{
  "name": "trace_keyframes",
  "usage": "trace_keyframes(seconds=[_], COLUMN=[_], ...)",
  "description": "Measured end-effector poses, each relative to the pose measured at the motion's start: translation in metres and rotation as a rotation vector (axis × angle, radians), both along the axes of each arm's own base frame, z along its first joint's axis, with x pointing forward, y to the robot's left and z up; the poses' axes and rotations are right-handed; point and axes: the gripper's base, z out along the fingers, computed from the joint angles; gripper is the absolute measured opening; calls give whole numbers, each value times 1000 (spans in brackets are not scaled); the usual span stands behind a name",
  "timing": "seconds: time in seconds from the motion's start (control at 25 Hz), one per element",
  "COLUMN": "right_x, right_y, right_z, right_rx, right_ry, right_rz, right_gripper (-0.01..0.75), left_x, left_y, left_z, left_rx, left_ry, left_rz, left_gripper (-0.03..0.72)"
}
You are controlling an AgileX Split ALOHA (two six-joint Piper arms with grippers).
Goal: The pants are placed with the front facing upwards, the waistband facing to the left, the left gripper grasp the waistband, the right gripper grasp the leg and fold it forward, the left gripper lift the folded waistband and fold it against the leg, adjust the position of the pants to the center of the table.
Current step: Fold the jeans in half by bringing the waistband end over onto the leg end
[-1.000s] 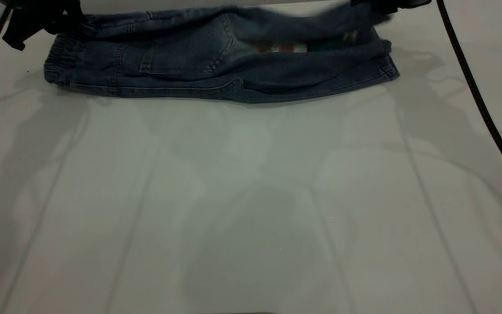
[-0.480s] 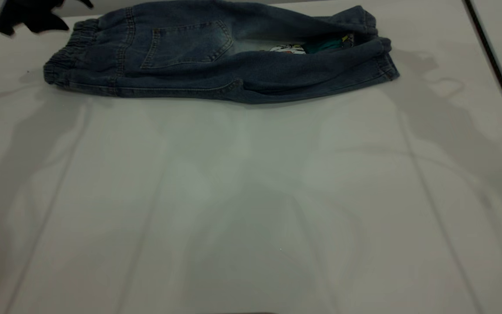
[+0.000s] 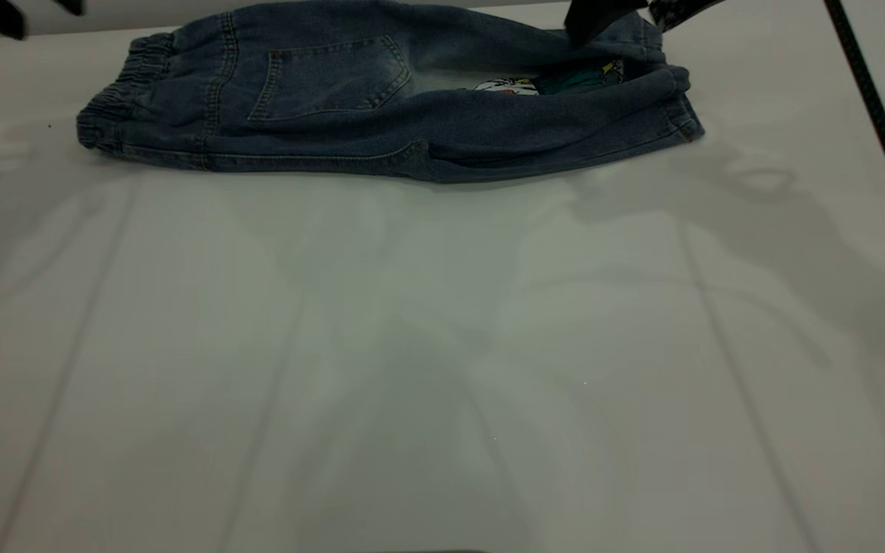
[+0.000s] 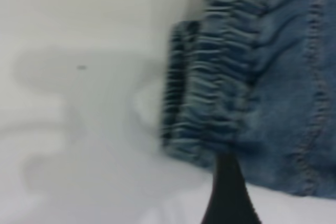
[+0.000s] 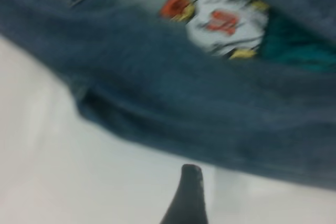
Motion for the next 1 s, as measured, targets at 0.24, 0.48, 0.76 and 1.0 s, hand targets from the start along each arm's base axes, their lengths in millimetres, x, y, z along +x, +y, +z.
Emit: trace_keyframes(seconds=[0.24,0.48,0.76,1.0], right_x=[-10,-6,-1,-2], right_y=[31,61,71,72], right_z=[2,29,54,54], right_rx=[2,32,59,59], right_ry=[9,-44,-91,-83], right_rz=[85,174,208,220], right_gripper=[581,581,581,580], left_x=[6,21,36,46], left_y=[16,18,21,21], left_z=[-1,-41,-83,-100], left_rx=[45,52,53,41], left_ry=[28,99,131,102], left_rz=[-91,-157,-150,-114], left_gripper=[430,430,430,432])
